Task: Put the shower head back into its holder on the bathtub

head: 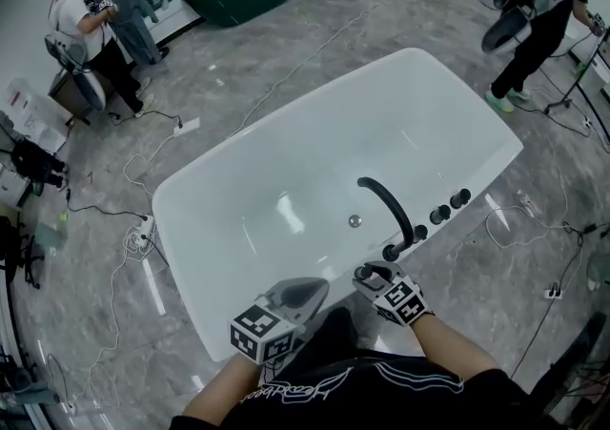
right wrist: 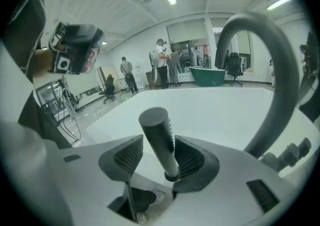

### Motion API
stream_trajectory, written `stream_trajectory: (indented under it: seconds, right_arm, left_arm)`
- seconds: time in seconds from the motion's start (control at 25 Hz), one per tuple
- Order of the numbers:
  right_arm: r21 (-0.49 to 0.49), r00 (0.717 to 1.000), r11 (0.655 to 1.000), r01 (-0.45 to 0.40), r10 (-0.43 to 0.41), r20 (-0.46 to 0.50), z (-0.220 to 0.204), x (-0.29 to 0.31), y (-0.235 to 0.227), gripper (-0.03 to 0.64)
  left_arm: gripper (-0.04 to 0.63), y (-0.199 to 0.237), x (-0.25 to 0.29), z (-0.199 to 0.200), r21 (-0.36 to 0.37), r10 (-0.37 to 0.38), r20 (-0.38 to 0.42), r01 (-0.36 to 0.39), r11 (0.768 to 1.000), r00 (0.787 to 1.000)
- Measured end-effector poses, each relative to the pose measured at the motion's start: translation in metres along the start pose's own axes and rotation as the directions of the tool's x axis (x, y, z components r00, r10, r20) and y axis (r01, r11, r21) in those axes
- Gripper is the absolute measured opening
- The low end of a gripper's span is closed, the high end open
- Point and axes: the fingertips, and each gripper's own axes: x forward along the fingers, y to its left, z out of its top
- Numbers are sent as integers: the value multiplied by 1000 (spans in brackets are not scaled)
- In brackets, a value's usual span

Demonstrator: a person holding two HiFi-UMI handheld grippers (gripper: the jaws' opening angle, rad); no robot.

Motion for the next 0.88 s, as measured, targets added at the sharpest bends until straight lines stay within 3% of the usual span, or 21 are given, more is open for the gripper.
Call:
stream_trajectory:
  seconds: [0.24, 0.44, 0.64, 0.76, 0.88]
  right_arm:
    - [1, 981, 1000, -10, 10, 193, 62, -87, 21, 181]
    - [-88, 964, 990, -107, 125, 235, 103, -156, 65, 176]
    - [-110, 923, 976, -190, 216, 320, 138, -211, 105, 41]
    - [-115, 901, 966, -231, 257, 349, 148, -239, 120, 26]
    - [-145, 906, 967, -210, 248, 343, 152, -248, 128, 18]
  left_arm:
    - [3, -35, -8, 12, 25, -28, 41, 27, 999, 999]
    - [3, -84, -21, 29, 50, -102, 80, 98, 994, 992]
    - [5, -127, -33, 43, 154, -153, 90, 138, 978, 984]
    - [3, -146, -37, 45, 207, -168, 75, 149, 967, 983]
    - [3, -155, -45, 51, 231, -184, 76, 162, 959, 980]
